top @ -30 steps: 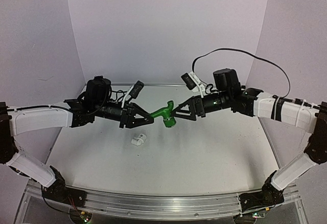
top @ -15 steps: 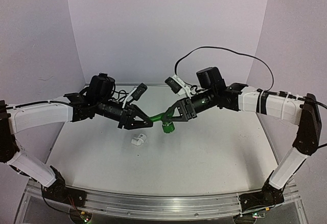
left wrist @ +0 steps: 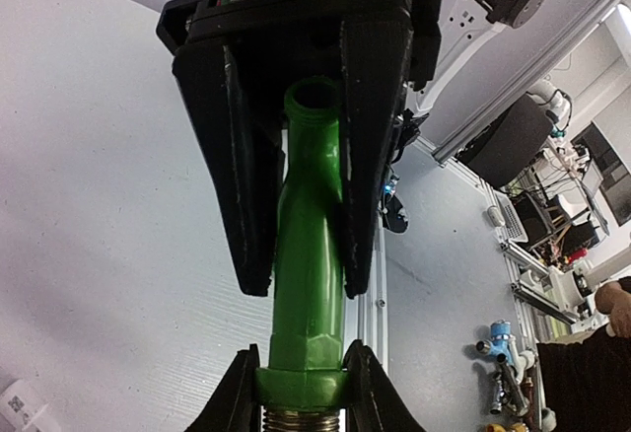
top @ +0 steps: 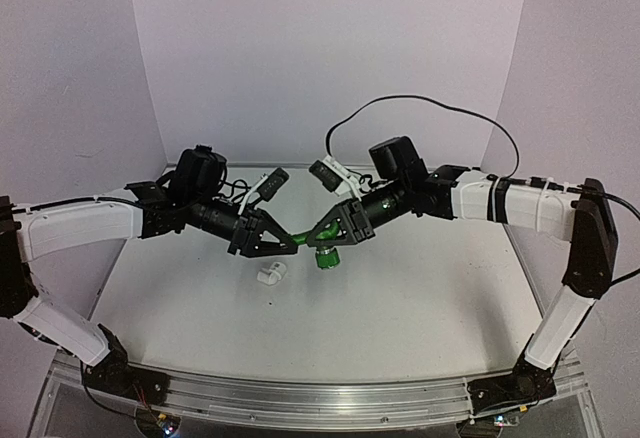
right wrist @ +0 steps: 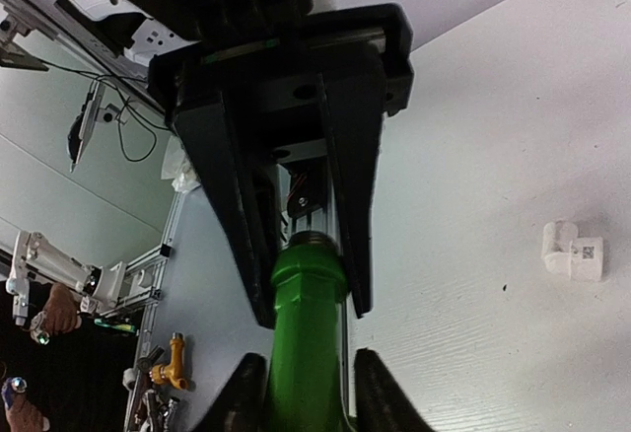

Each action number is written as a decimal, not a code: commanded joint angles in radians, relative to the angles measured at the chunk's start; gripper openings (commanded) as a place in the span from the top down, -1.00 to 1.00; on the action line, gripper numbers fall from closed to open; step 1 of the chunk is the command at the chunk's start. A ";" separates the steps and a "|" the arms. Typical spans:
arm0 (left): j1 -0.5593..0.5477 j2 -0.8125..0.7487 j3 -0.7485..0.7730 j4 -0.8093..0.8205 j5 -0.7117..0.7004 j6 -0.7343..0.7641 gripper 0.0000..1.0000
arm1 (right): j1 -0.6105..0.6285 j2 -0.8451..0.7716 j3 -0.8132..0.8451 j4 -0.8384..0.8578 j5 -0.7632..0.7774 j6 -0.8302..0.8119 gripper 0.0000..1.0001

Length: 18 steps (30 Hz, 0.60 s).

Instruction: Install the water faucets

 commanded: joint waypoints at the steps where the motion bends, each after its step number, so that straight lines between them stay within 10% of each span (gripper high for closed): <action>1: 0.000 0.010 0.061 -0.003 0.024 0.021 1.00 | 0.009 0.008 0.046 0.003 -0.035 -0.010 0.80; 4: 0.000 0.005 0.064 -0.012 -0.005 0.021 0.92 | 0.009 -0.004 0.026 0.002 -0.004 -0.009 1.00; 10: 0.002 -0.091 -0.016 -0.013 -0.319 -0.021 -0.88 | -0.035 -0.091 -0.092 0.004 0.388 0.071 1.00; 18: 0.007 -0.177 -0.148 -0.011 -0.655 -0.166 -0.92 | -0.095 -0.194 -0.244 -0.009 0.797 0.083 1.00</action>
